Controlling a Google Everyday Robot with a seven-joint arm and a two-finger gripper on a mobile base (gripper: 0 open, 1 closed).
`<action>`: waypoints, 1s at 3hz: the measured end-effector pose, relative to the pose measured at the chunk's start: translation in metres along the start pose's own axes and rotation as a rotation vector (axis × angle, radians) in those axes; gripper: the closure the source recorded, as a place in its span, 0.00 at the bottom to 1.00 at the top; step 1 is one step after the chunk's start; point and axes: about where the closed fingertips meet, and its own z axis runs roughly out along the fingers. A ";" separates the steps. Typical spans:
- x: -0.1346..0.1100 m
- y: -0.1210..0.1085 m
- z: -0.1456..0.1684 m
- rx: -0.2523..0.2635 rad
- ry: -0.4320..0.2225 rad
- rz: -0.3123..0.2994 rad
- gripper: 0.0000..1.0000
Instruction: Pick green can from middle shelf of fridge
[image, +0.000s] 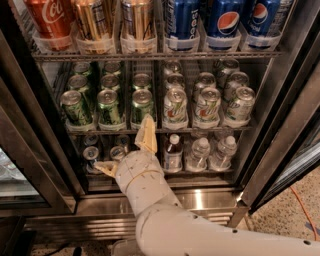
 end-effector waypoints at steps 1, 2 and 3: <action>0.000 0.000 0.000 0.000 0.000 0.000 0.00; -0.009 0.007 0.019 0.079 -0.084 0.147 0.00; -0.016 0.012 0.033 0.118 -0.142 0.246 0.00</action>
Offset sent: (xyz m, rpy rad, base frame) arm 0.0171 0.0200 -0.0033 0.2939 -0.0872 -0.0811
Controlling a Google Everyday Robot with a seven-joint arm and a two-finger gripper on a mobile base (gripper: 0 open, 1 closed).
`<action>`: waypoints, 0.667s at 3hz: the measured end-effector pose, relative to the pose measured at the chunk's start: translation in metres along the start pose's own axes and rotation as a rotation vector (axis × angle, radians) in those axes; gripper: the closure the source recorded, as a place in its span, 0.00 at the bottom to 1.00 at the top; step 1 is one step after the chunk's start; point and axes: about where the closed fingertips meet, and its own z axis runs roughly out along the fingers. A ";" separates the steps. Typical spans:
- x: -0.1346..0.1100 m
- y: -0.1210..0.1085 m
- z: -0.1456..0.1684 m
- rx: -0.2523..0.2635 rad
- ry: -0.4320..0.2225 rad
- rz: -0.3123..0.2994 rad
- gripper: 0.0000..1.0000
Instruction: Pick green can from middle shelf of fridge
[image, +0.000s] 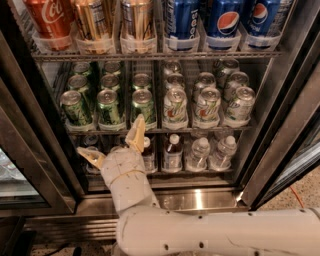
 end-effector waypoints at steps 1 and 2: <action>-0.007 0.006 0.016 0.039 -0.052 0.043 0.00; -0.006 0.009 0.028 0.069 -0.071 0.051 0.12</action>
Offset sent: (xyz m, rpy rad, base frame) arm 0.0333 0.0277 0.0029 0.1044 -0.0893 -0.0598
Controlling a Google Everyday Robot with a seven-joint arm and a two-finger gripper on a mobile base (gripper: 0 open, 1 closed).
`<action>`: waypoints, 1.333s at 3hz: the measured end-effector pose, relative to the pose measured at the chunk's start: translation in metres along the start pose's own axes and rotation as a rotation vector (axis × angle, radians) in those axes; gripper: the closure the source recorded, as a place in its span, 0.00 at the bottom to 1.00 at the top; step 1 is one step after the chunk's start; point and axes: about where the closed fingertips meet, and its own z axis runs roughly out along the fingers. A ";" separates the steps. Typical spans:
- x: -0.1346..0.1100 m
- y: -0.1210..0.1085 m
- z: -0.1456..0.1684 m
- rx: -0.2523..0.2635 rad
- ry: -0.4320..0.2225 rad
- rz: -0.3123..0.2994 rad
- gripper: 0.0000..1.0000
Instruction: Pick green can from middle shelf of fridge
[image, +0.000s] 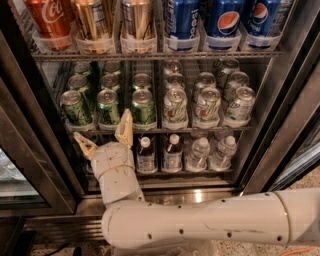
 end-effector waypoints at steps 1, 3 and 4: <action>0.003 0.000 0.011 0.026 -0.007 -0.014 0.11; 0.014 -0.005 0.025 0.055 0.012 -0.045 0.23; 0.018 -0.009 0.026 0.072 0.027 -0.053 0.29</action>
Offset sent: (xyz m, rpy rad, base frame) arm 0.0316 0.0034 -0.0086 -0.0342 -0.0220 -0.0672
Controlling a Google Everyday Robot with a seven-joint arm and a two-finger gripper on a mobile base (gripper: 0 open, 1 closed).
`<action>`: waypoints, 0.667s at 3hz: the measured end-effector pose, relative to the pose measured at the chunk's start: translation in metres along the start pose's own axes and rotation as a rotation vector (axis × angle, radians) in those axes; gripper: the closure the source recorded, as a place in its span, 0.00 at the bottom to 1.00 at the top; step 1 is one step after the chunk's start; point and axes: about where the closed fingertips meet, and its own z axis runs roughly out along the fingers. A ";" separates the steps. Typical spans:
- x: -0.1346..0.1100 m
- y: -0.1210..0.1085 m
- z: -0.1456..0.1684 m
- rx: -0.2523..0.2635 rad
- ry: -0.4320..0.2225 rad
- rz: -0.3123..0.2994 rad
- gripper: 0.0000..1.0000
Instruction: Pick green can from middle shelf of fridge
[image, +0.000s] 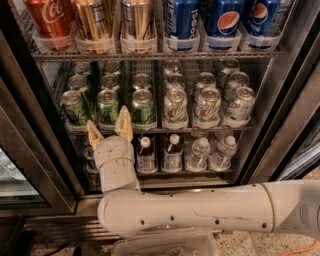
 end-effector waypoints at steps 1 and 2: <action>0.002 -0.002 0.001 0.014 0.013 -0.004 0.35; 0.004 -0.002 0.003 0.022 0.027 0.001 0.37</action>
Offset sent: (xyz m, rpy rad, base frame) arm 0.0052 -0.0035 -0.0058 0.0055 0.0361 -0.0416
